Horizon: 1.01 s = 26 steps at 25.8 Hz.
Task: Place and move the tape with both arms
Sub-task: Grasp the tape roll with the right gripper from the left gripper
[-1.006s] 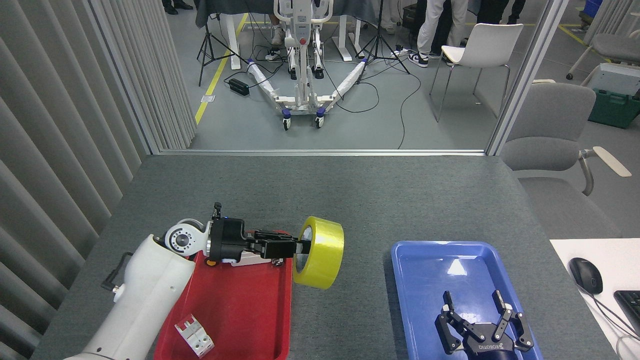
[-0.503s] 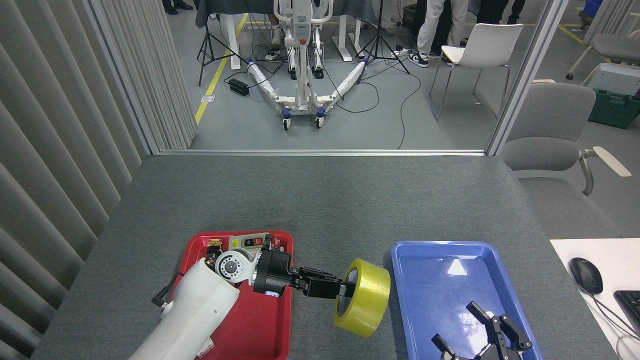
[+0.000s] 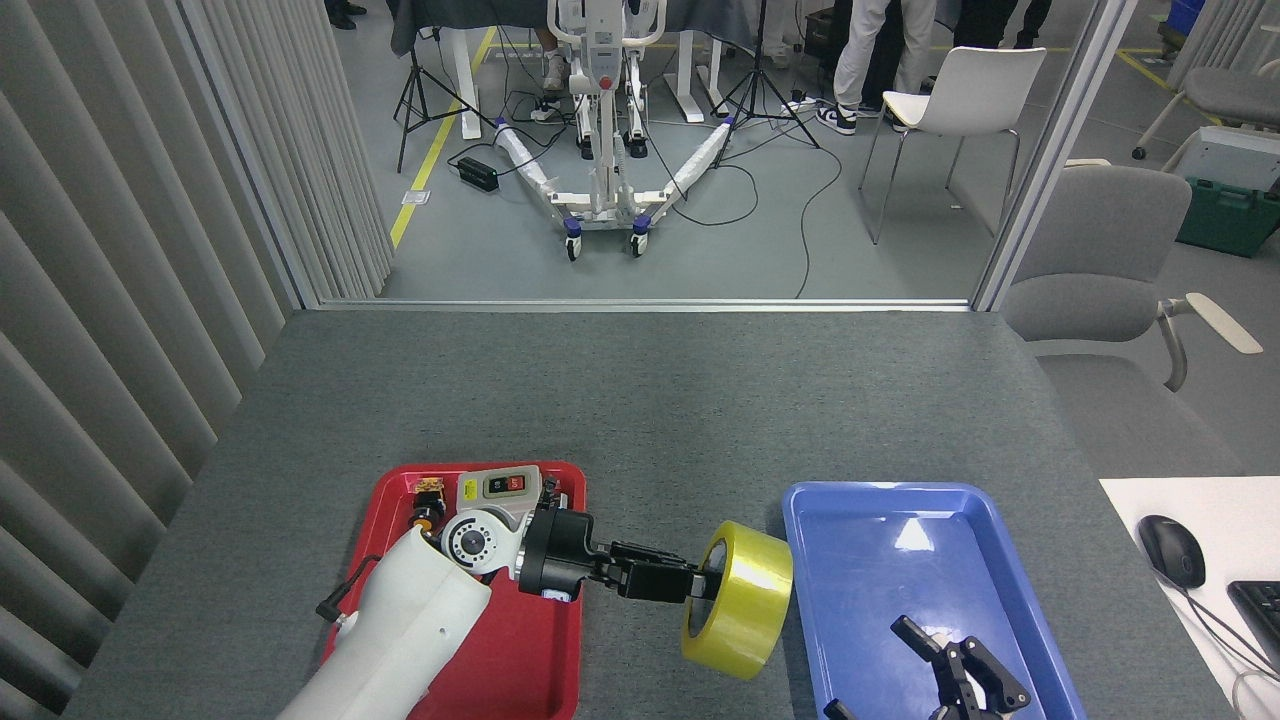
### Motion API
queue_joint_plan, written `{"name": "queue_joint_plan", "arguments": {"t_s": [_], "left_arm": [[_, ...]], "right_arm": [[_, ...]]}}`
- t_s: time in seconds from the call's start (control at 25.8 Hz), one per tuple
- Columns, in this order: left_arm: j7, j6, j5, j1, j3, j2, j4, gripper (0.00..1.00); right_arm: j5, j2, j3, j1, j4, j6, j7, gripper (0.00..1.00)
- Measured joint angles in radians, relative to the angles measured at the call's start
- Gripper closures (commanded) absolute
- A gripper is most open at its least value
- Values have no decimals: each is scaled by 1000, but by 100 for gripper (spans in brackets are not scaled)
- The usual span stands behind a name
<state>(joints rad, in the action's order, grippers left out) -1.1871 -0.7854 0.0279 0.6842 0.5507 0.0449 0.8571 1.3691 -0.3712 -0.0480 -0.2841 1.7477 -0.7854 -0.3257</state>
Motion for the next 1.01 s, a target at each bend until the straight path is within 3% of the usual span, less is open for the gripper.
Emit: {"name": "queue_joint_plan", "arguments": {"t_s": [0.46, 0.54, 0.66, 0.77, 0.89, 0.93, 1.01], "left_arm": [[-3, 0, 0, -10, -2, -2, -2, 100], [-3, 0, 0, -12, -2, -2, -1, 100], [-3, 0, 0, -17, -2, -1, 0, 100], [-4, 0, 0, -24, -2, 0, 5, 100], [-8, -2, 0, -28, -1, 1, 8, 98], [-8, -4, 1, -28, -2, 1, 9, 84], [-11, -4, 1, -29, -2, 1, 8, 43]], "right_arm": [[45, 74, 182, 71, 27, 0, 61, 1], [57, 88, 205, 85, 27, 0, 62, 6], [73, 99, 223, 92, 25, 0, 63, 33], [79, 100, 228, 91, 24, 0, 63, 72], [81, 100, 227, 87, 24, 0, 64, 94], [82, 100, 225, 87, 24, 2, 64, 100], [82, 98, 218, 84, 24, 2, 66, 100]]}}
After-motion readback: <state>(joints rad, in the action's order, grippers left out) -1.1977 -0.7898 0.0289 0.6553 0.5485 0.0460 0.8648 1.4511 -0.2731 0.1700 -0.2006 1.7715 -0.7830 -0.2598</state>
